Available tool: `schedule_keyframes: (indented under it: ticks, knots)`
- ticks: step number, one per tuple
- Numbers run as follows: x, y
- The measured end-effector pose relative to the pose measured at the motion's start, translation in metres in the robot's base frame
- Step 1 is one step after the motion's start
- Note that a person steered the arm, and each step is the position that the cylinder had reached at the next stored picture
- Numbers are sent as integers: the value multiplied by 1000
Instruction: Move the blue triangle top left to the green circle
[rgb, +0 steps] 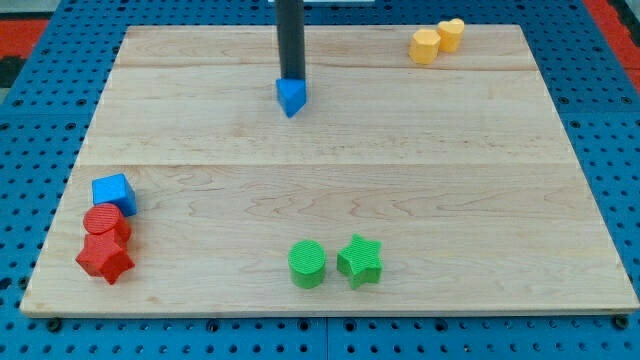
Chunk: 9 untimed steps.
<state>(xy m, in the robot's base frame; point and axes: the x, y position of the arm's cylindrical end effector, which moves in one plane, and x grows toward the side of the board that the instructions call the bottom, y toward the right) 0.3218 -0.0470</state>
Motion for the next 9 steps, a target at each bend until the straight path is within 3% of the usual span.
schedule_keyframes:
  ticks: [1,2,4,7,9]
  knots:
    - [37,-16]
    - [39,0]
    - [111,-6]
    - [175,31]
    - [196,-80]
